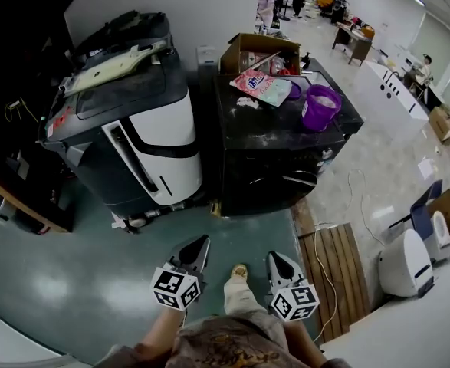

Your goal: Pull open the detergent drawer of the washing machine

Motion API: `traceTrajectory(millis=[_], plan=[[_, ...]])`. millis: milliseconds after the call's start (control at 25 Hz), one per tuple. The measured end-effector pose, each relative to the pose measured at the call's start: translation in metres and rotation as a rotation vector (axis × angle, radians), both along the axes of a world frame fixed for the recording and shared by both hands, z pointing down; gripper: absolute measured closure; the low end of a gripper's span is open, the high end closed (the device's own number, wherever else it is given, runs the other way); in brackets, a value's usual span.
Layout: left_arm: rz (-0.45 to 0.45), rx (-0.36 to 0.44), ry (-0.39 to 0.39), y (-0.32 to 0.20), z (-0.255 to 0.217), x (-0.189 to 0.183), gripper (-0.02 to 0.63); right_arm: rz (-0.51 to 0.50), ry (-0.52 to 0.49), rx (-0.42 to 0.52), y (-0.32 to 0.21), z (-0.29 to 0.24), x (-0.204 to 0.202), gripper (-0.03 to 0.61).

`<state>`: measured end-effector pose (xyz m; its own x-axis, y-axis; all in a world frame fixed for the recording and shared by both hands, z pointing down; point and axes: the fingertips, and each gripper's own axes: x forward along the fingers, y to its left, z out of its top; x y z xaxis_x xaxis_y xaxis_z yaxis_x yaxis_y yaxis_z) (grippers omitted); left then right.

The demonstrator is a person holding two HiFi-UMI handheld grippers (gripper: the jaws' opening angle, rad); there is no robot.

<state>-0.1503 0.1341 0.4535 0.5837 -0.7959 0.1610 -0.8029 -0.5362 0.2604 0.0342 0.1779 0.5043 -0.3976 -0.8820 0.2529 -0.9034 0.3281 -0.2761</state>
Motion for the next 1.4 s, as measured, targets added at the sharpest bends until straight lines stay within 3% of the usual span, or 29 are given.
traceTrajectory(millis=[560,920,1400], plan=[[-0.062,0.0,-0.019,-0.133,-0.012,0.031,0.594,-0.082,-0.044,-0.002,-0.146,-0.007,0.031,0.574],[-0.111,0.018,-0.007,-0.195,-0.01,0.046,0.594,-0.136,-0.034,-0.002,-0.211,-0.003,0.044,0.574],[-0.036,0.021,-0.025,-0.242,-0.019,0.051,0.594,-0.088,-0.06,0.022,-0.259,-0.018,0.041,0.574]])
